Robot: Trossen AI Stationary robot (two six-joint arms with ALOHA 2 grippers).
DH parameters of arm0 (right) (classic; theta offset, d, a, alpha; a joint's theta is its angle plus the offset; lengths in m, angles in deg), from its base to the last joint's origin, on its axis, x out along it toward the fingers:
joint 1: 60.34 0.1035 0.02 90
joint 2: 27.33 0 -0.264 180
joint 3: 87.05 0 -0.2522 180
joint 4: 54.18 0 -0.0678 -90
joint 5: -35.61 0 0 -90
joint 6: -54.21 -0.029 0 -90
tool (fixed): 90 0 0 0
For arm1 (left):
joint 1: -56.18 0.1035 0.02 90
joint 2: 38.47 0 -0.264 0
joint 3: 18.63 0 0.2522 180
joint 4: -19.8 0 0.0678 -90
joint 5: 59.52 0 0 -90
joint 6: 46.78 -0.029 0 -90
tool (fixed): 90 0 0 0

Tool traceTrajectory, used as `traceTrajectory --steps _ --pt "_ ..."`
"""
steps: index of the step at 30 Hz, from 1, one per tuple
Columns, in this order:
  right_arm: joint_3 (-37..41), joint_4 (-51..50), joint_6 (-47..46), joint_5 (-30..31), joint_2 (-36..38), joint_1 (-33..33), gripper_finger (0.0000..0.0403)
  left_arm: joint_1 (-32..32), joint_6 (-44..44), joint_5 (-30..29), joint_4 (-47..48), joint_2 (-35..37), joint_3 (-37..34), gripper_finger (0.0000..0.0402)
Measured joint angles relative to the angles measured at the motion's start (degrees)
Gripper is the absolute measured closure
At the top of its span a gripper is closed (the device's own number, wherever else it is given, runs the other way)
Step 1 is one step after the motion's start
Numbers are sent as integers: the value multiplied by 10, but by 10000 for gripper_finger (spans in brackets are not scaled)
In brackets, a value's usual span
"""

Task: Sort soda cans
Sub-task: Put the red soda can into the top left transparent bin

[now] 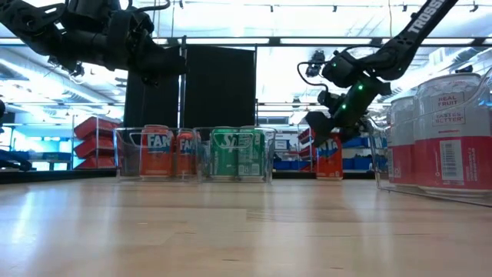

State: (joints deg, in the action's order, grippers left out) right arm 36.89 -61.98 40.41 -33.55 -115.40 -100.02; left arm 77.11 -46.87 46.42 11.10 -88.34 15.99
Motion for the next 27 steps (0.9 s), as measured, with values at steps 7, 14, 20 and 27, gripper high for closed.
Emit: traceTrajectory --steps 7,14,20,27 --pt "-16 -23 -9 -2 20 37 112 0 14 0 -26 1 0 244" --pt "-104 -123 -48 55 41 127 112 0 26 -20 -46 19 0 244" --pt "-208 -189 -91 115 40 211 112 0 26 -43 -45 47 0 244" --pt "-297 -141 -97 147 15 296 112 0 21 -78 -44 86 0 244"
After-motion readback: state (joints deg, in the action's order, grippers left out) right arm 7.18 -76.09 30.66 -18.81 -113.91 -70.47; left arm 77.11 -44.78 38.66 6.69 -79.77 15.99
